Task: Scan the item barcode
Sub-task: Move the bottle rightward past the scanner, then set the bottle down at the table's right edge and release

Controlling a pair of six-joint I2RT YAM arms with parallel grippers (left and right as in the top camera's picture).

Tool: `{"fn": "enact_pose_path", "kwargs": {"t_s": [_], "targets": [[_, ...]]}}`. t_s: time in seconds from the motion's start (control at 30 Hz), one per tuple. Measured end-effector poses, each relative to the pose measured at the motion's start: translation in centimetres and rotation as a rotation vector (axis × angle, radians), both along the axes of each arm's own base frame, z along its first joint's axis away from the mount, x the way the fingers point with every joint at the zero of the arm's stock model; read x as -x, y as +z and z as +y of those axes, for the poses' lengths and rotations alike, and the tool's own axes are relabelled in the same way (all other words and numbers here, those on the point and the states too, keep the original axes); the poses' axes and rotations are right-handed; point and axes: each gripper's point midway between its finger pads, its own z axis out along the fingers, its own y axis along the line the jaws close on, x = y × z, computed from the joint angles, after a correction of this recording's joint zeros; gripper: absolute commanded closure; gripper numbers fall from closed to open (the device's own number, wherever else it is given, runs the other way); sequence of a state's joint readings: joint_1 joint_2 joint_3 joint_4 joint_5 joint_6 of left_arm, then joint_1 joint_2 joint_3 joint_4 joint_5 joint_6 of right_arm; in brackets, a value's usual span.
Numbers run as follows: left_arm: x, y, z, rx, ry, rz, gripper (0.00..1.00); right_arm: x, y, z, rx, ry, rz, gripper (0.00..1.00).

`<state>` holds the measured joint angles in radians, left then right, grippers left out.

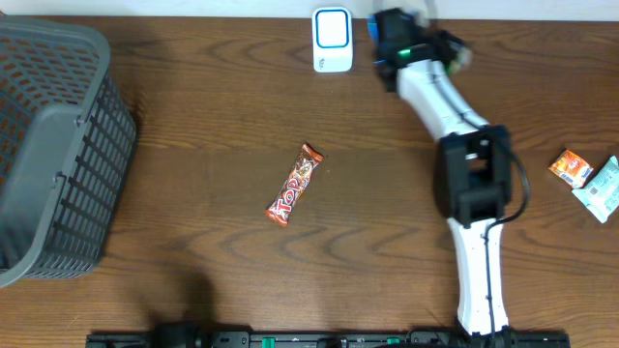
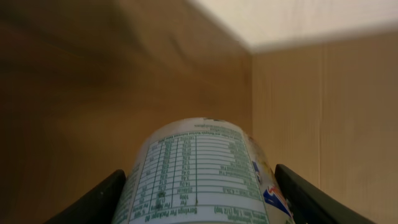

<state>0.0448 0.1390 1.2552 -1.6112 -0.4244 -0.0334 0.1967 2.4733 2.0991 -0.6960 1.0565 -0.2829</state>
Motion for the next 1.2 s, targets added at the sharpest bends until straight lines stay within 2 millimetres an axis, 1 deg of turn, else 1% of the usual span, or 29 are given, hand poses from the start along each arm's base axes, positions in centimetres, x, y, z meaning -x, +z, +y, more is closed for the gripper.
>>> {"fn": "enact_pose_path", "kwargs": {"t_s": [0.03, 0.1, 0.17, 0.27, 0.33, 0.4, 0.43, 0.53, 0.6, 0.67, 0.7, 0.73, 0.77, 0.8, 0.83, 0.87, 0.97, 1.07, 1.13, 1.17, 1.2], "targets": [[0.0, 0.0, 0.0, 0.000, 0.000, 0.000, 0.14, 0.9, -0.3, -2.2, -0.001, -0.054, 0.019, 0.52], [0.0, 0.0, 0.0, 0.000, 0.000, 0.000, 0.14, 2.8, -1.0, -5.7, -0.015, -0.144, 0.056, 0.48], [0.0, 0.0, 0.0, 0.000, 0.000, 0.000, 0.15, 5.3, -2.2, -9.0, -0.069, -0.239, 0.121, 0.48], [0.0, 0.0, 0.0, 0.000, 0.000, 0.000, 0.14, 8.4, -4.4, -11.9, -0.211, -0.358, 0.165, 0.50], [0.0, 0.0, 0.0, 0.000, 0.000, 0.000, 0.14, 10.5, -6.1, -13.4, -0.359, -0.465, 0.169, 0.57], [0.0, 0.0, 0.0, 0.000, 0.000, 0.000, 0.14, 12.4, -7.7, -14.2, -0.522, -0.569, 0.168, 0.60], [0.0, 0.0, 0.0, 0.000, 0.000, 0.000, 0.14, 13.3, -8.0, -14.9, -0.588, -0.624, 0.159, 0.61], [0.0, 0.0, 0.0, 0.000, 0.000, 0.000, 0.14, 14.6, -8.3, -15.6, -0.844, -0.740, 0.097, 0.57], [0.0, 0.0, 0.0, 0.000, 0.000, 0.000, 0.14, 15.5, -8.6, -16.5, -0.963, -0.808, 0.064, 0.50], [0.0, 0.0, 0.0, 0.000, 0.000, 0.000, 0.14, 16.0, -8.8, -17.5, -1.035, -0.855, 0.033, 0.49], [0.0, 0.0, 0.0, 0.000, 0.000, 0.000, 0.14, 16.4, -8.9, -18.2, -1.071, -0.883, 0.016, 0.44], [0.0, 0.0, 0.0, 0.000, 0.000, 0.000, 0.14, 16.6, -8.9, -18.4, -1.083, -0.891, 0.010, 0.36], [0.0, 0.0, 0.0, 0.000, 0.000, 0.000, 0.14, 17.0, -8.9, -19.1, -1.103, -0.915, -0.003, 0.23], [0.0, 0.0, 0.0, 0.000, 0.000, 0.000, 0.14, 17.3, -8.9, -19.5, -1.114, -0.935, -0.014, 0.13], [0.0, 0.0, 0.0, 0.000, 0.000, 0.000, 0.14, 17.8, -8.9, -20.0, -1.128, -0.954, -0.022, 0.06], [0.0, 0.0, 0.0, 0.000, 0.000, 0.000, 0.14, 18.2, -8.9, -20.4, -1.133, -0.972, -0.027, 0.01], [0.0, 0.0, 0.0, 0.000, 0.000, 0.000, 0.14, 19.4, -8.9, -21.7, -1.152, -1.014, -0.038, 0.01], [0.0, 0.0, 0.0, 0.000, 0.000, 0.000, 0.14, 20.0, -8.6, -22.1, -1.174, -1.033, -0.045, 0.01], [0.0, 0.0, 0.0, 0.000, 0.000, 0.000, 0.14, 19.4, -7.5, -22.1, -1.192, -1.018, -0.067, 0.01], [0.0, 0.0, 0.0, 0.000, 0.000, 0.000, 0.14, 19.0, -6.7, -22.1, -1.199, -1.002, -0.085, 0.01], [0.0, 0.0, 0.0, 0.000, 0.000, 0.000, 0.14, 18.4, -5.5, -22.1, -1.203, -0.978, -0.112, 0.01]]}}
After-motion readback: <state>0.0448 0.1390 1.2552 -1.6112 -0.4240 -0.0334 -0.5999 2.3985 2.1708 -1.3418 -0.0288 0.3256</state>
